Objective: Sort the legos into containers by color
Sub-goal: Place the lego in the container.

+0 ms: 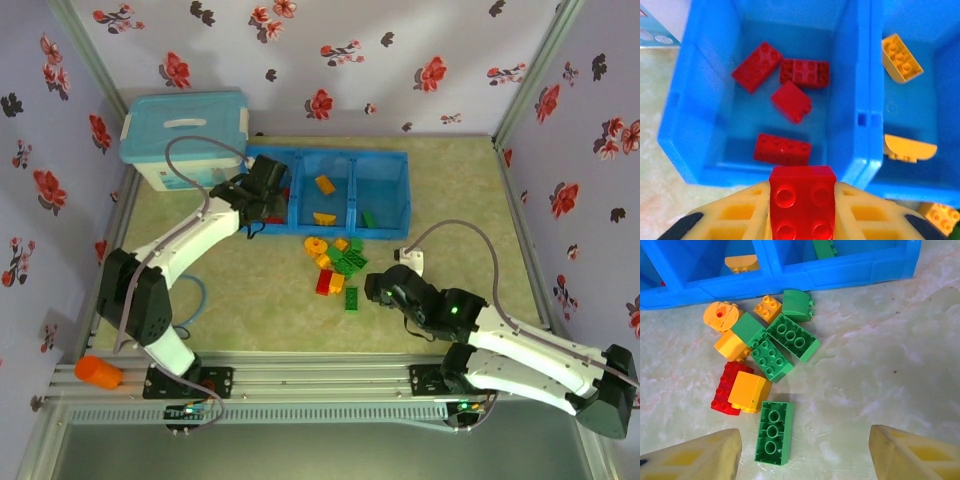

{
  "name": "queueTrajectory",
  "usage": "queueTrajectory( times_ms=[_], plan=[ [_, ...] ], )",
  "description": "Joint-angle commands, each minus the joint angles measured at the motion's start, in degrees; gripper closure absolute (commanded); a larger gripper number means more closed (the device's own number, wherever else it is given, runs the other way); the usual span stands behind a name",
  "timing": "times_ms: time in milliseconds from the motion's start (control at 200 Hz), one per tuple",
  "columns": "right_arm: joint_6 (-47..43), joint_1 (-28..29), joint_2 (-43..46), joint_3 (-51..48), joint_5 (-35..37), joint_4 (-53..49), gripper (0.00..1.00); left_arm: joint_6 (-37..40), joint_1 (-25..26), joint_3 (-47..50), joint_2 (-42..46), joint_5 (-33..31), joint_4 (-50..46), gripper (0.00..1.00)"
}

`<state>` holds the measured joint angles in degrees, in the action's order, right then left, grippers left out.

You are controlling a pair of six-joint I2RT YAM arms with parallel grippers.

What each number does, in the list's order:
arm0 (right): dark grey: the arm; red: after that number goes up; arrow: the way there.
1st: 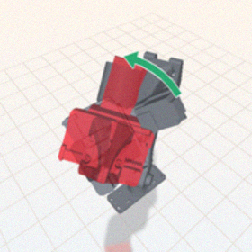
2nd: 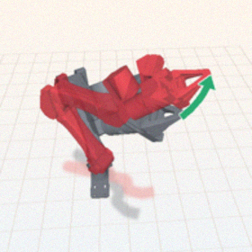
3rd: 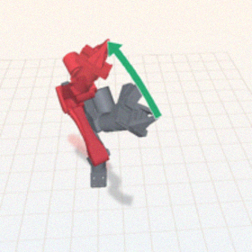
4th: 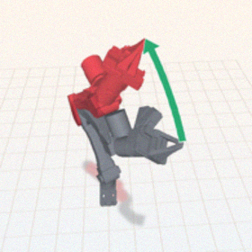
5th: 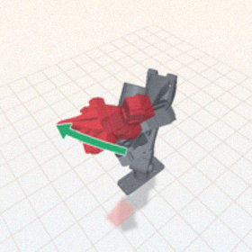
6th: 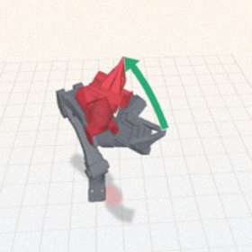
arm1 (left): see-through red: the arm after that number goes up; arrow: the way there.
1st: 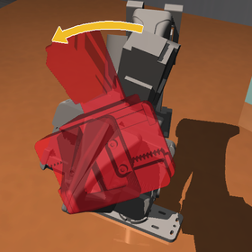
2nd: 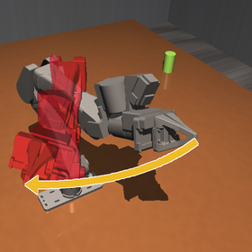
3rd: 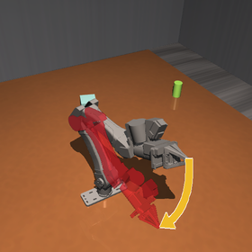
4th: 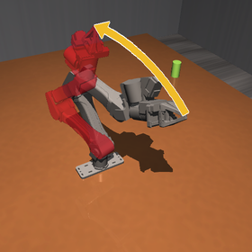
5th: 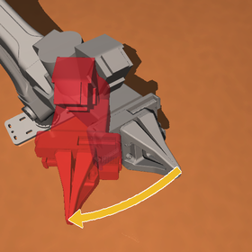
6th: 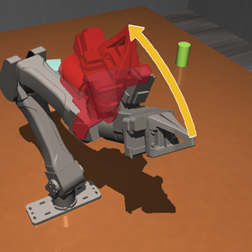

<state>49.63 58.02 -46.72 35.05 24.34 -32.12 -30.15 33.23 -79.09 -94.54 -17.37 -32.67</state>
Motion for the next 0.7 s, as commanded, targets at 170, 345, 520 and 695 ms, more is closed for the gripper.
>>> queueTrajectory(
  times_ms=[170,345,520,695],
  plan=[
    [0.21,0.77,0.05,3.03,2.48,-1.38,0.32,5.37,-3.47,-9.15,-6.79,0.36,-4.91,0.46],
    [0.48,1.05,0.14,2.65,2.65,-1.81,0.32,4.94,-1.5,-7.1,-3.52,-1.12,-4.69,0.26],
    [0.64,1.05,0.14,1.95,2.62,-1.28,0.32,3.5,4.14,2.3,4.3,-1.68,-1.11,0.28],
    [1.24,1.18,0.06,0.91,2.4,-0.28,0.32,-0.21,10.25,11.4,9.31,-0.48,1.71,0.3]
  ],
)
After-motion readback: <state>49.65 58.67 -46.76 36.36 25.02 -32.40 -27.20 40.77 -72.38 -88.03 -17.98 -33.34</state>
